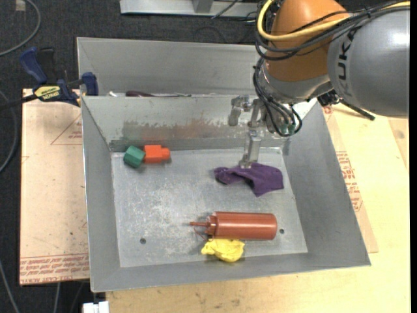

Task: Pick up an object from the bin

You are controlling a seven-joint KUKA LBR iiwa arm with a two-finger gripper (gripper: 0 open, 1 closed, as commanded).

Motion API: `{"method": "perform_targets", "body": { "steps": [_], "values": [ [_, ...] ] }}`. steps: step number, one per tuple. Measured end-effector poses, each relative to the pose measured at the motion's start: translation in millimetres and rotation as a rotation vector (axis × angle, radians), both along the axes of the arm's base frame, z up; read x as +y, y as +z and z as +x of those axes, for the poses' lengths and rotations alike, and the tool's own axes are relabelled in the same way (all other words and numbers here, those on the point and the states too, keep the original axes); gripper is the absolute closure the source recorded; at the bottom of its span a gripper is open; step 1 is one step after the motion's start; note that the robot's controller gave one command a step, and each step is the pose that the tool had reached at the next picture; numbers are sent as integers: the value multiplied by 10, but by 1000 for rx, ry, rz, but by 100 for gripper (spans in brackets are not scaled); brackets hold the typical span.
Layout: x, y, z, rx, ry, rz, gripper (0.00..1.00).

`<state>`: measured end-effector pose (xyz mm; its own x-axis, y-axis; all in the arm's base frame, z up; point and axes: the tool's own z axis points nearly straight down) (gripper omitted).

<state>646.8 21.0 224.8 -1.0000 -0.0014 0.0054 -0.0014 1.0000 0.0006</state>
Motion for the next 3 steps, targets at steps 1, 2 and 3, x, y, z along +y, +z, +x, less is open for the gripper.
{"method": "perform_targets", "body": {
  "steps": [1,2,3],
  "values": [
    [-1,55,11,-8,0,0,0],
    [-240,-509,-26,-11,-40,1,0],
    [-661,-682,-62,-5,-20,1,0]
  ]
}}
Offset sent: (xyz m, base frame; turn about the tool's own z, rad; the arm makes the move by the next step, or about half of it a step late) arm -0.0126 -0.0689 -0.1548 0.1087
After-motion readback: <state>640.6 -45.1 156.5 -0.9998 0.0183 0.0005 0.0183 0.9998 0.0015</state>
